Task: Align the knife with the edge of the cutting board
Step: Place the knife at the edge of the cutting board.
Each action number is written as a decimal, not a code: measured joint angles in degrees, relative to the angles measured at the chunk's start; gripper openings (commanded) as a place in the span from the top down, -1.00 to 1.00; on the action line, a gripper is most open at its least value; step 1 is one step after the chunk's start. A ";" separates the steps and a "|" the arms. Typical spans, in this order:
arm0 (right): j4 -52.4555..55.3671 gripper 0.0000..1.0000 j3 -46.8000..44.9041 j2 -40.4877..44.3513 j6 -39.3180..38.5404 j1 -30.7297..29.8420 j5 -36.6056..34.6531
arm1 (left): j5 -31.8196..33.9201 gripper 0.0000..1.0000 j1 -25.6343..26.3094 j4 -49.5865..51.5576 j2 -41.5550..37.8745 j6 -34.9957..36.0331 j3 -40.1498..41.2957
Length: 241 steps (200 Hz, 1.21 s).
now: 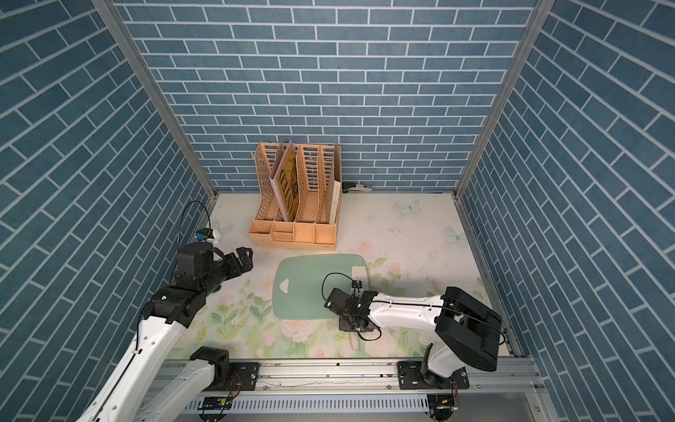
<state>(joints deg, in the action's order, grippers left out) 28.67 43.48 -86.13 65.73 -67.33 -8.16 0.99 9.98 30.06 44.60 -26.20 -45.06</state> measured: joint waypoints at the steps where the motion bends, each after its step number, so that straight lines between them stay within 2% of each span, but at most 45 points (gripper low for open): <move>1: 0.00 0.48 -0.02 0.00 0.00 0.00 0.00 | 0.00 -0.99 0.00 0.00 0.00 0.00 0.00; 241: -0.26 0.48 -0.70 0.66 0.00 0.70 0.02 | -0.15 -0.99 0.00 0.00 0.00 -0.02 0.00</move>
<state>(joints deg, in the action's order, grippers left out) 28.40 42.78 -85.47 65.73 -66.63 -8.14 0.84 9.98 30.06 44.60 -26.22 -45.06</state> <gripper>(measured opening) 0.263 0.995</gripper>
